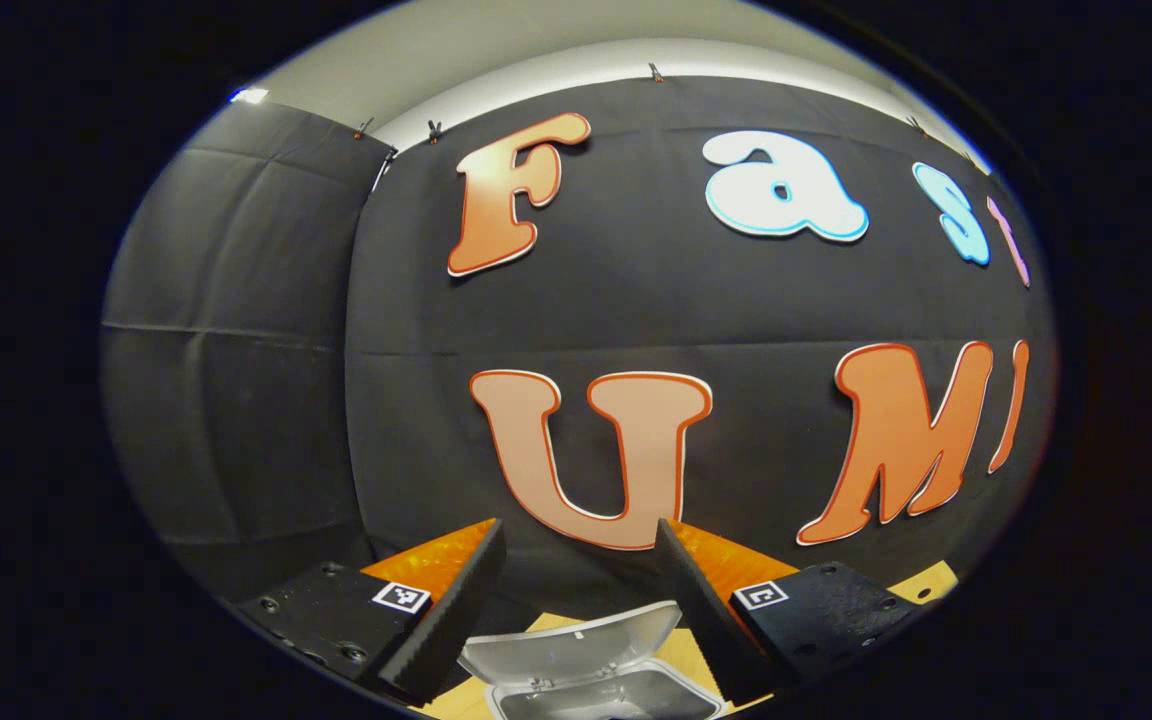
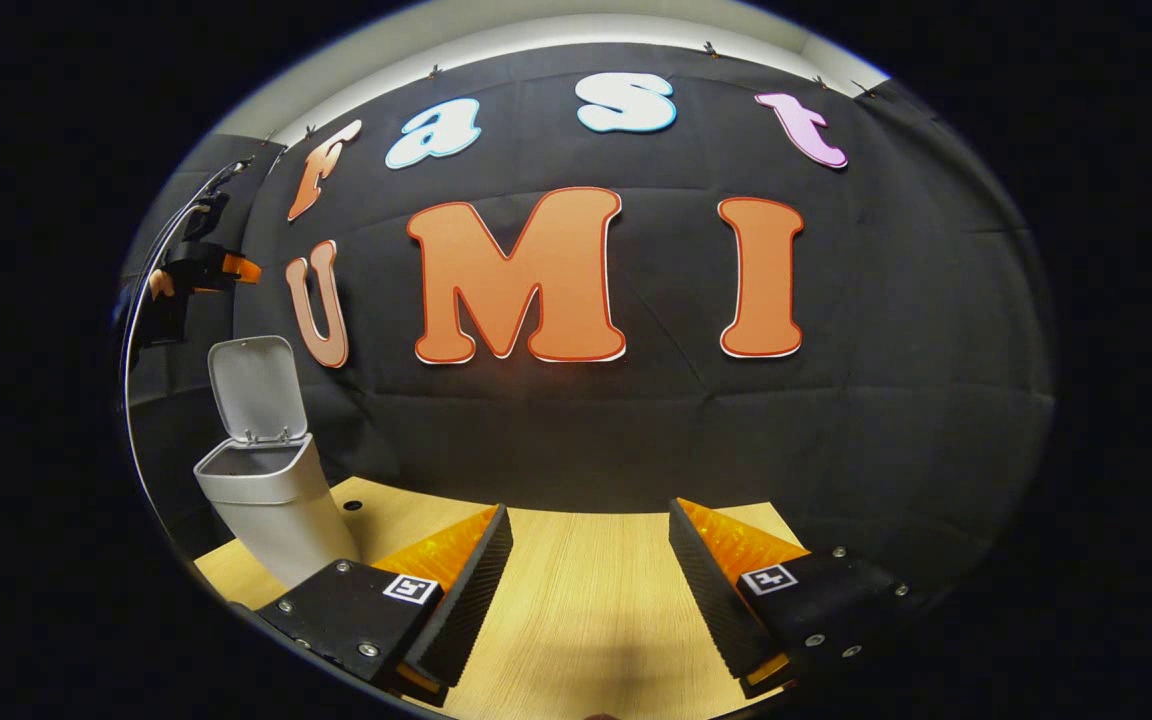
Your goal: Press the lid of the desktop garbage bin to open it, pick up the crumpled paper on the desktop and throw it into the bin, then pick up the pop can on the desktop and drop it into the bin, and finally close the garbage bin lid.
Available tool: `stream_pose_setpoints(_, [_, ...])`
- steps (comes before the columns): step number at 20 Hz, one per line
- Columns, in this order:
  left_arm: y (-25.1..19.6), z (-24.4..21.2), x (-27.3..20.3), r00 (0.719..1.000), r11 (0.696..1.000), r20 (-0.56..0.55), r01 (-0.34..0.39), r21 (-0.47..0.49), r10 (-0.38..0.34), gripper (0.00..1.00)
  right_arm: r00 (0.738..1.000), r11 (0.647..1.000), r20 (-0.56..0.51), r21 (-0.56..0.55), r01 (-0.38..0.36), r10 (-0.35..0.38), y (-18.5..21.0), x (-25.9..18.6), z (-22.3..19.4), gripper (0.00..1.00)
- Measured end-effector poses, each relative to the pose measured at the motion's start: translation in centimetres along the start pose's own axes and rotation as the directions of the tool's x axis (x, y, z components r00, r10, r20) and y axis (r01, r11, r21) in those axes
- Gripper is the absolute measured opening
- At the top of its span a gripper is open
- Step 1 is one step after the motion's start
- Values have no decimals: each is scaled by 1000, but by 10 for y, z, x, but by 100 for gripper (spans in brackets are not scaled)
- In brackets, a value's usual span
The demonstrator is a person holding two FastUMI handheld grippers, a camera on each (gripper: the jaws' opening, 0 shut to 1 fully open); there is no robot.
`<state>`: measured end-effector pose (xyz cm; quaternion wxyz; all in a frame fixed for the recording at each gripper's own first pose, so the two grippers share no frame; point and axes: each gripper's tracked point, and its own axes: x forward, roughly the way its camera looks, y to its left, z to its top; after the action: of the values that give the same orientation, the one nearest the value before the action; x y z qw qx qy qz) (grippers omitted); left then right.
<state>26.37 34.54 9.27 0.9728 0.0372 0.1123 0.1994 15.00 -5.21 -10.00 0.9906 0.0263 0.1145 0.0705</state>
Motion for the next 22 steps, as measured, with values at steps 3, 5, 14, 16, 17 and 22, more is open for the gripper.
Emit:
stream_pose_setpoints(3, [4, -33, 25, 988, 1000, -152, -8, -6, 7, 94, 1000, 1000, -3, 9, 5, -5, -3, 1, -2, 94])
stream_pose_setpoints(5, [9, -51, 37, 972, 1000, -232, -20, -6, 18, 95, 1000, 1000, 1, 12, 3, -3, -4, 0, -1, 94])
stream_pose_setpoints(14, [7, -121, 48, 852, 999, -523, -9, -50, -18, 95, 1000, 1000, -5, 23, 12, -12, -15, -3, -3, 94])
stream_pose_setpoints(16, [0, -137, 34, 804, 997, -593, -6, -75, -40, 95, 1000, 999, -3, 28, 15, -15, -18, -4, -4, 94])
stream_pose_setpoints(17, [-3, -142, 21, 780, 995, -624, -5, -96, -56, 95, 1000, 999, -3, 29, 18, -17, -20, -3, -4, 94])
stream_pose_setpoints(22, [-21, -172, -22, 658, 987, -742, 10, -162, -128, 96, 1000, 999, -1, 36, -1, 1, -19, -1, -4, 94])
